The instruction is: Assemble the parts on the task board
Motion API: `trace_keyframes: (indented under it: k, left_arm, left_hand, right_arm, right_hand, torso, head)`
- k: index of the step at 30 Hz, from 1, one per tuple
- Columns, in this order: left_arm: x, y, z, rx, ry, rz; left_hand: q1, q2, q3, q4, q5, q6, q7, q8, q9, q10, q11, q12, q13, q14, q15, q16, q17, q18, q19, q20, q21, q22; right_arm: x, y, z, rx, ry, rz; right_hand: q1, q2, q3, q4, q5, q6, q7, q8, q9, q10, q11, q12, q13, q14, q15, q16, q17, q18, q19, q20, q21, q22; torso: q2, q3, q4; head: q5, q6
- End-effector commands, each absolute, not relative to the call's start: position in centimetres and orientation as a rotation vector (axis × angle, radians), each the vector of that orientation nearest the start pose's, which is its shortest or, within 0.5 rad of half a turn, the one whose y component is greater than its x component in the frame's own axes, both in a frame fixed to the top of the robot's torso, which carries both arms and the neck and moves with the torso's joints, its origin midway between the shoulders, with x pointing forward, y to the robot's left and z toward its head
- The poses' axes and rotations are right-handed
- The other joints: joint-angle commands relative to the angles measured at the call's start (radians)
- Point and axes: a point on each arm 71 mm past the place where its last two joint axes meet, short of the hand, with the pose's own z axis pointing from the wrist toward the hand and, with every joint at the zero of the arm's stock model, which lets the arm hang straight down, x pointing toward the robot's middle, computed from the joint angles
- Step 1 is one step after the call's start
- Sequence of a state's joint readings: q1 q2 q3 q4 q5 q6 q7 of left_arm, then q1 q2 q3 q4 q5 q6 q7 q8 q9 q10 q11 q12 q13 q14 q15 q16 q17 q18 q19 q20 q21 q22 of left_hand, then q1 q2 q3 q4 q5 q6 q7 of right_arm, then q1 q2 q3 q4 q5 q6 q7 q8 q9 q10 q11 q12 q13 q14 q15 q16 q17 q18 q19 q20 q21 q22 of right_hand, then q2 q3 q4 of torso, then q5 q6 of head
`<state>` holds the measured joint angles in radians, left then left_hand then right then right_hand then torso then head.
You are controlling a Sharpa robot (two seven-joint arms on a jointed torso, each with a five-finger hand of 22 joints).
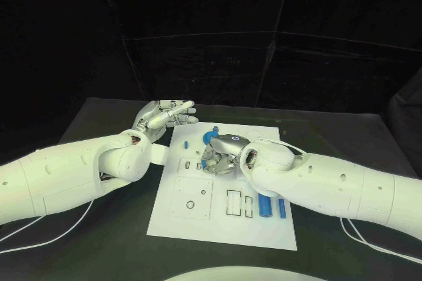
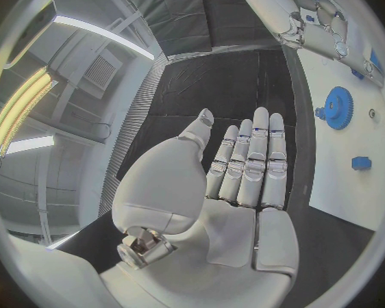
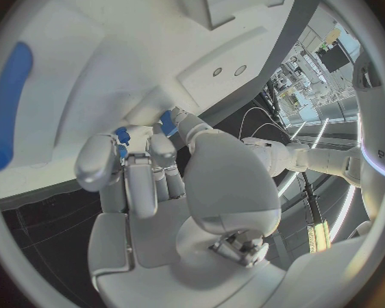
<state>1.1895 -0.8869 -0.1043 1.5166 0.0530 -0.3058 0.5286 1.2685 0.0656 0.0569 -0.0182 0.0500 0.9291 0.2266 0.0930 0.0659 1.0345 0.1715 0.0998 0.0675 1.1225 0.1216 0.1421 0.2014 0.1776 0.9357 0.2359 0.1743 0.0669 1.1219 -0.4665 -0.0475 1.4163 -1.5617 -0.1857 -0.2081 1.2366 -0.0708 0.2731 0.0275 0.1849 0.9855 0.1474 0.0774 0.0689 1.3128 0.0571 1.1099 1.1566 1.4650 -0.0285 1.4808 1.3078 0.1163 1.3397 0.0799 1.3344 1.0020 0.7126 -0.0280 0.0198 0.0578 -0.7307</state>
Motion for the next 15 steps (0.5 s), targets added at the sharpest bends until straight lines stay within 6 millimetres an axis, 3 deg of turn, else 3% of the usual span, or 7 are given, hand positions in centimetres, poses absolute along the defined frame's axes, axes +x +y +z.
trace_keyframes:
  k: [1, 8, 15]
  left_arm:
    - [48.1, 23.5, -19.8, -1.133, 1.332, -1.557]
    - [48.1, 23.5, -19.8, -1.133, 1.333, -1.558]
    - [48.2, 23.7, -19.9, -1.123, 1.348, -1.546]
  left_hand:
    - [0.0, 0.011, -0.002, -0.005, -0.001, -0.001, 0.005, -0.006, -0.001, 0.0, 0.005, -0.007, -0.001, -0.002, 0.006, -0.004, 0.002, 0.007, 0.001, 0.007, -0.006, -0.001]
    - [0.0, 0.011, -0.002, -0.006, -0.001, -0.001, 0.005, -0.007, -0.001, 0.0, 0.005, -0.008, -0.001, -0.002, 0.006, -0.005, 0.002, 0.007, 0.0, 0.007, -0.007, -0.001]
    - [0.0, 0.013, -0.001, -0.011, -0.001, 0.008, -0.004, -0.004, 0.001, 0.012, -0.002, -0.005, 0.001, 0.01, 0.001, -0.004, 0.007, 0.009, 0.011, 0.004, -0.005, 0.001]
  right_arm:
    - [46.0, -3.6, -22.7, -0.363, 1.778, 0.759]
    - [45.7, -3.8, -22.1, -0.314, 1.708, 0.783]
    - [44.9, -5.1, -20.7, -0.25, 1.575, 0.864]
  right_hand:
    - [-0.016, -0.007, -0.016, 0.002, -0.023, -0.019, 0.001, -0.009, -0.001, -0.01, 0.002, -0.009, -0.007, 0.069, 0.01, -0.005, 0.1, -0.013, -0.005, 0.005, -0.005, -0.003]
    - [-0.055, -0.045, -0.085, 0.027, -0.043, -0.08, 0.013, -0.014, -0.003, -0.032, 0.014, -0.034, -0.029, 0.066, 0.019, -0.013, 0.091, -0.012, -0.007, 0.014, -0.009, -0.008]
    - [-0.037, -0.055, -0.155, 0.055, 0.008, -0.108, 0.02, -0.008, 0.0, -0.041, 0.02, -0.037, -0.035, 0.064, 0.025, -0.023, 0.079, -0.013, -0.003, 0.02, -0.007, -0.003]
  torso:
    - [0.0, 0.0007, -0.0001]
    - [0.0, 0.0007, 0.0]
    - [-0.002, 0.0017, -0.0023]
  head:
    - [0.0, 0.0]
    - [0.0, 0.0]
    - [0.002, 0.003]
